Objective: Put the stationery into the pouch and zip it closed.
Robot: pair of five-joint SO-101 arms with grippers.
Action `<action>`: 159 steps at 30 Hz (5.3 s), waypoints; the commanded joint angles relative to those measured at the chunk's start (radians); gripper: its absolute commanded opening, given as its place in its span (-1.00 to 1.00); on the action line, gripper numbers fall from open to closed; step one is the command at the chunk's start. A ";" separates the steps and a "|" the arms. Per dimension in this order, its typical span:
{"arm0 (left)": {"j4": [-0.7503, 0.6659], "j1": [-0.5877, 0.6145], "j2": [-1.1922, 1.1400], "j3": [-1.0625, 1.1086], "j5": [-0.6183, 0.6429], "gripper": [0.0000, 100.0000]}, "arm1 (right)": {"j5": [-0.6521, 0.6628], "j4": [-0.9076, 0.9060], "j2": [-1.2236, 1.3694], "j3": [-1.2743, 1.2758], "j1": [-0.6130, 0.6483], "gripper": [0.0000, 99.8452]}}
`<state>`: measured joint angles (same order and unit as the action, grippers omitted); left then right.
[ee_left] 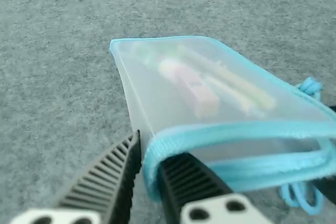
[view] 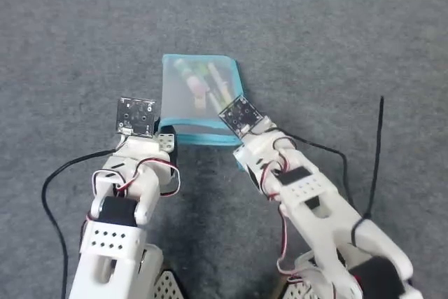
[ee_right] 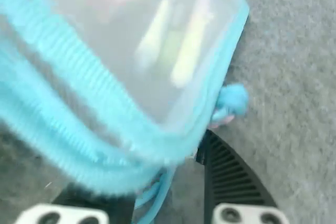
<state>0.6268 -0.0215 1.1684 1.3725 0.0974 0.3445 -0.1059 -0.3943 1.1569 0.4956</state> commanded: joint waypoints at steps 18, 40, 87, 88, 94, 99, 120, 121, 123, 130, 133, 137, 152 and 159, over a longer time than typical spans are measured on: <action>0.002 0.002 0.000 -0.077 0.008 -0.98 | -0.141 -0.021 0.004 -0.195 -0.030 -0.71; -0.003 0.002 0.000 -0.062 0.006 -0.98 | -0.305 -0.196 0.173 -0.364 -0.077 -0.99; -0.068 0.000 -0.002 0.019 -0.026 -0.98 | -0.259 -0.561 0.013 -0.295 0.064 -0.45; -0.068 0.000 0.000 0.019 -0.026 -0.98 | -0.259 -0.544 0.024 -0.295 0.062 -0.45; -0.068 0.000 0.000 0.019 -0.026 -0.98 | -0.259 -0.447 0.082 -0.293 -0.018 -0.58; -0.068 0.000 0.000 0.019 -0.026 -0.98 | -0.259 -0.435 0.139 -0.293 -0.022 -0.77; -0.066 0.000 0.000 0.019 -0.028 -0.98 | -0.261 -0.547 0.157 -0.287 0.018 -0.57; -0.066 0.000 0.000 0.019 -0.028 -0.98 | -0.261 -0.552 0.157 -0.287 0.021 -0.57; -0.066 0.000 0.000 0.019 -0.028 -0.98 | -0.261 -0.550 0.157 -0.287 0.021 -0.57; -0.066 0.000 0.000 0.019 -0.028 -0.98 | -0.261 -0.535 0.157 -0.287 0.021 -0.76; -0.066 0.000 -0.002 0.021 -0.026 -0.98 | -0.253 -0.535 0.157 -0.287 0.019 -1.00; -0.066 0.000 -0.002 0.021 -0.025 -0.98 | -0.198 -0.572 0.139 -0.295 0.016 -1.00; -0.061 -0.028 -0.006 0.019 -0.032 -0.98 | -0.057 -1.081 -0.320 -0.594 0.114 -0.99; -0.060 -0.064 -0.009 0.021 -0.049 -0.98 | -0.054 -1.132 -0.306 -0.709 0.236 -0.99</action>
<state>0.6022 -0.0583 1.1699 1.4062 0.0637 0.2739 -1.2321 -0.6582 0.5432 0.6490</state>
